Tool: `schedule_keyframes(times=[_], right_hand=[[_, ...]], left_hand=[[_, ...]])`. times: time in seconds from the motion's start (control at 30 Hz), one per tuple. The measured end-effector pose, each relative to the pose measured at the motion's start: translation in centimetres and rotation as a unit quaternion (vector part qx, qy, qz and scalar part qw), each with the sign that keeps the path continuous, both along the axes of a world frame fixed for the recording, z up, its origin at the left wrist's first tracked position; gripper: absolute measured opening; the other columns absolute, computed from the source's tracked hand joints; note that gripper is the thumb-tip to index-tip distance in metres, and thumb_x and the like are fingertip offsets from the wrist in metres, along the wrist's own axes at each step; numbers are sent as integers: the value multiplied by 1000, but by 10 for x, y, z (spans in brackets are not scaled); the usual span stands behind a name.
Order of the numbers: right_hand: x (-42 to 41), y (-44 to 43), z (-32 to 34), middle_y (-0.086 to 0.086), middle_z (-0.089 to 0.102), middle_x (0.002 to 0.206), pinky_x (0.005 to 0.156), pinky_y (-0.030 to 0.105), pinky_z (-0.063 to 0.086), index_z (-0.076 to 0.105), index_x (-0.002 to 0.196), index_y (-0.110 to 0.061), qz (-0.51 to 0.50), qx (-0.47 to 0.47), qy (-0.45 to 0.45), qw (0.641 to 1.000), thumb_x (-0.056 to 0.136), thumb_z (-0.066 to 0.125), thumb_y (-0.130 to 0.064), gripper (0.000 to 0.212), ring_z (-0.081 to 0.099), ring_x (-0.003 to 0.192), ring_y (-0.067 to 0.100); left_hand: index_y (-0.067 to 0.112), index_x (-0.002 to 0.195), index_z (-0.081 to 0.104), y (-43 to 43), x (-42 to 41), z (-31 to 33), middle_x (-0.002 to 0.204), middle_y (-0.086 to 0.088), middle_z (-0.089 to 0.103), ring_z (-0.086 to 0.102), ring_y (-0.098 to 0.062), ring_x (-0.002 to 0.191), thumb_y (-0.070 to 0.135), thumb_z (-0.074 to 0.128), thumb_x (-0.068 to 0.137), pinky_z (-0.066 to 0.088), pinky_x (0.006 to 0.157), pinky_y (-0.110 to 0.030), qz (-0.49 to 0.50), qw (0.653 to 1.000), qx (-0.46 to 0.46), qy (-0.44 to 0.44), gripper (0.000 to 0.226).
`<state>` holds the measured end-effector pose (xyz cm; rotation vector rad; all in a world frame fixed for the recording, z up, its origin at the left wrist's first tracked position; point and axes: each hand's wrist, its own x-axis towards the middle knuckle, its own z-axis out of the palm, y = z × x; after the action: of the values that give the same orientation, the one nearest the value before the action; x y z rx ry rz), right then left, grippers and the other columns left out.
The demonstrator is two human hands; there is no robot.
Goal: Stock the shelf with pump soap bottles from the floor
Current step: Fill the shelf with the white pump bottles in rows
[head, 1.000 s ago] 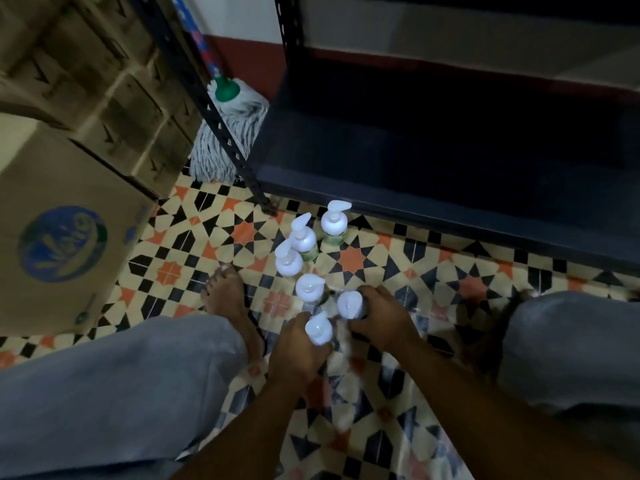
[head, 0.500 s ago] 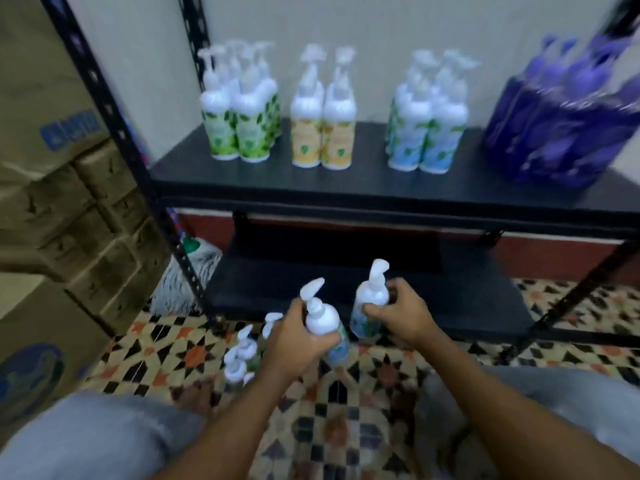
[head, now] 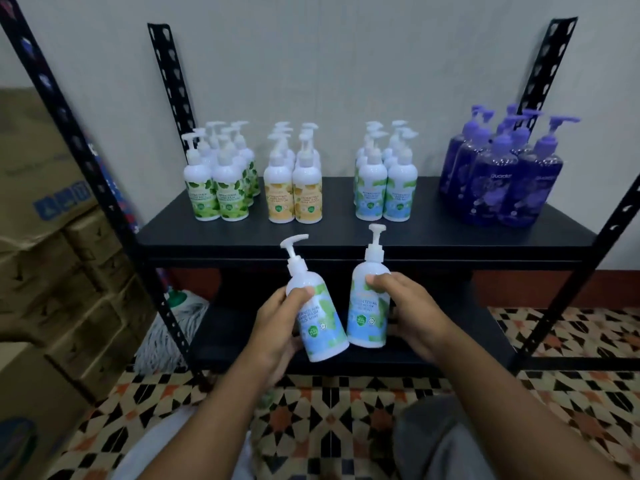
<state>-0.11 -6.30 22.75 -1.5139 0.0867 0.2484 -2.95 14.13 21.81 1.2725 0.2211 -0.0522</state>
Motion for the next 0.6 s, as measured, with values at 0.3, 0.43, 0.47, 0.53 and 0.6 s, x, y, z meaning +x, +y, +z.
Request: schedule_keyframes(times=[0.3, 0.43, 0.47, 0.53, 0.6], right_hand=[[0, 26, 0, 7, 76, 106, 80, 43, 59, 71, 120, -17, -9, 152, 62, 986, 95, 58, -56, 48, 74, 92, 25], [0, 25, 0, 17, 69, 100, 75, 47, 59, 64, 125, -9, 15, 204, 95, 974, 94, 50, -67, 67, 68, 76, 34], [-1, 24, 0, 18, 69, 99, 74, 46, 59, 64, 126, -9, 22, 206, 93, 974, 94, 51, -66, 66, 68, 76, 33], [-4, 23, 0, 16, 72, 100, 73, 44, 59, 64, 125, -11, 34, 192, 74, 978, 91, 62, -57, 57, 70, 80, 31], [-5, 22, -4, 15, 74, 108, 74, 42, 59, 61, 128, -9, 28, 156, 55, 986, 82, 78, -40, 58, 74, 91, 30]], left_hand=[[17, 119, 71, -12, 1, 0, 103, -8, 77, 75, -24, 88, 56, 58, 93, 60, 75, -42, -28, 998, -46, 25, 49], [12, 125, 64, -14, 2, 1, 97, -11, 73, 72, -27, 81, 64, 46, 97, 60, 74, -47, -51, 996, -64, 22, 62], [12, 126, 63, -14, 2, 0, 97, -12, 73, 71, -27, 81, 63, 46, 98, 60, 73, -46, -58, 996, -63, 25, 61], [14, 128, 62, -13, 2, 0, 104, -14, 73, 72, -28, 86, 56, 51, 99, 60, 70, -44, -66, 995, -64, 31, 52], [16, 130, 58, -13, 2, -4, 114, -15, 71, 74, -29, 93, 41, 64, 92, 60, 71, -42, -53, 997, -39, 31, 45]])
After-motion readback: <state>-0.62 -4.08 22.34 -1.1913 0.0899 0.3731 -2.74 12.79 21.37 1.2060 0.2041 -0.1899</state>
